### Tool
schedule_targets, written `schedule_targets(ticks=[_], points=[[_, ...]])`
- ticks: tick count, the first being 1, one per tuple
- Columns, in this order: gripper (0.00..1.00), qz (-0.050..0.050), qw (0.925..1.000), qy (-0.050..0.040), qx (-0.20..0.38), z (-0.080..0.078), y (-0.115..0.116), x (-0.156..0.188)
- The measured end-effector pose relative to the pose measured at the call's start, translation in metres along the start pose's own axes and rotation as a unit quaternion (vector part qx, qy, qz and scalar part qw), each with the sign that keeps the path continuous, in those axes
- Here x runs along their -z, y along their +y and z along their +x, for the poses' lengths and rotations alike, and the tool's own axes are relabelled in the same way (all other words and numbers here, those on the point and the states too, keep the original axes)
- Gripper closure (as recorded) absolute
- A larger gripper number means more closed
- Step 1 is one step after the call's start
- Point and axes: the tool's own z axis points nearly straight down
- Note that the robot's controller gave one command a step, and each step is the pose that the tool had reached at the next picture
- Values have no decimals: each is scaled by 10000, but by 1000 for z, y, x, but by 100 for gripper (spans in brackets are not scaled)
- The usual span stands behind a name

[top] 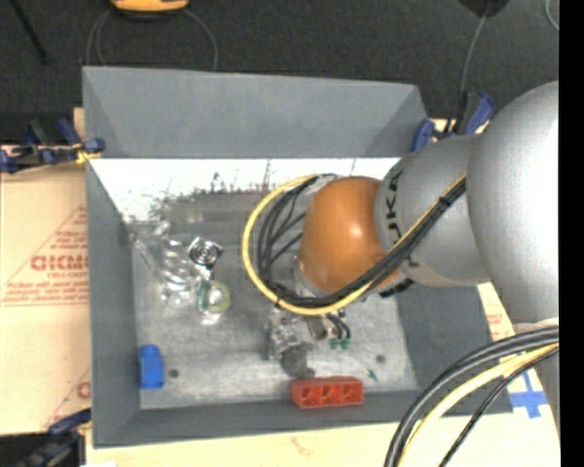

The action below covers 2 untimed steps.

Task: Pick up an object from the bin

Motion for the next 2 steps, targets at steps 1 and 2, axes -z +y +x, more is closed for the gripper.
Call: schedule_targets(ticks=[1, 2], points=[[100, 7, 10000, -2, 13, -1, 0, 53], [0, 7, 10000, 25, 17, 0, 0, 50]])
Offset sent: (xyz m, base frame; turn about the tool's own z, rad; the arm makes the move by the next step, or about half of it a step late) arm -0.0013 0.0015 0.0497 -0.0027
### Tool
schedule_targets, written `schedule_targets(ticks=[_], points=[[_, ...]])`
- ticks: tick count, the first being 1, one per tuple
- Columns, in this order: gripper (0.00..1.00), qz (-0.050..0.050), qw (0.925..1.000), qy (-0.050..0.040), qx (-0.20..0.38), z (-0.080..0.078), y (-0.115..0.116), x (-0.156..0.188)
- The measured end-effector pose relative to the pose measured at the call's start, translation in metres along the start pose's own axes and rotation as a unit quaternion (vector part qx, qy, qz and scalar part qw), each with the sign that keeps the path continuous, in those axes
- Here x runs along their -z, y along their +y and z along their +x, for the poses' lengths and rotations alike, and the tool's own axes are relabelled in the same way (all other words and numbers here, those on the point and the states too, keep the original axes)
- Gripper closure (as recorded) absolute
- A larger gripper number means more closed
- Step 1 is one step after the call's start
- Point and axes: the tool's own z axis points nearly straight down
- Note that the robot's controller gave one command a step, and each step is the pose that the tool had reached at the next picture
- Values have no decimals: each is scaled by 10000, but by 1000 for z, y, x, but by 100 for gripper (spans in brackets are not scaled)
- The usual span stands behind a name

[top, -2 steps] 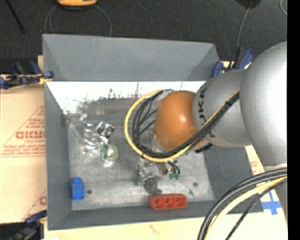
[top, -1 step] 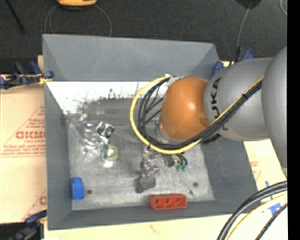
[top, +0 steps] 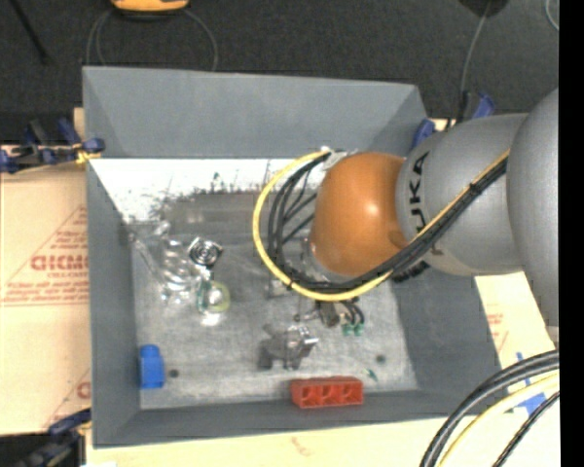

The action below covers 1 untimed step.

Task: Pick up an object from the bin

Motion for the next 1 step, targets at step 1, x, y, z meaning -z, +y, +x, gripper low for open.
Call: schedule_targets(ticks=[1], points=[[0, 1, 9950, -57, 1001, 6, -3, -54]])
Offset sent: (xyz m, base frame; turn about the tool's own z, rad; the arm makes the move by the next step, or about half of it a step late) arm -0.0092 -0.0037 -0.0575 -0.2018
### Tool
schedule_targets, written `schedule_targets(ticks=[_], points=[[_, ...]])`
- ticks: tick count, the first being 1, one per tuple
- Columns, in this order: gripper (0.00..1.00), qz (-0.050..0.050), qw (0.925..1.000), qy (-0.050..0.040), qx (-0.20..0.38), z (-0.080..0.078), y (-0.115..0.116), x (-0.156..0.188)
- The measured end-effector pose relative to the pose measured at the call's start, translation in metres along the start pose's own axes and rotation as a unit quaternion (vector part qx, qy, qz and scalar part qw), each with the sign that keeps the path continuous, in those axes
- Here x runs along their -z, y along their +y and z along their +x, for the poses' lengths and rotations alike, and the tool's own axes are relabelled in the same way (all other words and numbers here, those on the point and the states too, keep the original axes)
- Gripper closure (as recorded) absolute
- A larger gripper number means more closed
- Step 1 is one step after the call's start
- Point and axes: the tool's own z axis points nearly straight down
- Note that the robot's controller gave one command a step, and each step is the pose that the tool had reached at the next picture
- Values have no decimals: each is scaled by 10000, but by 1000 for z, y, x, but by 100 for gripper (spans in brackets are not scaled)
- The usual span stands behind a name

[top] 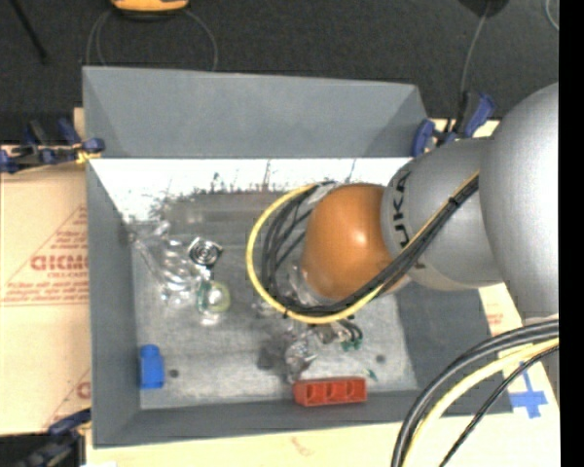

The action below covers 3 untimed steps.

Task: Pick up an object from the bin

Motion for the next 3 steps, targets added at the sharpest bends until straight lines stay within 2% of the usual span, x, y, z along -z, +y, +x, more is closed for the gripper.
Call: schedule_targets(ticks=[1, 2, 3], points=[[100, 4, 10000, -13, -1, -1, 0, 2], [100, -1, 9945, 19, 1044, 2, -6, 157], [100, -15, 9884, 40, 1518, -9, -5, 147]])
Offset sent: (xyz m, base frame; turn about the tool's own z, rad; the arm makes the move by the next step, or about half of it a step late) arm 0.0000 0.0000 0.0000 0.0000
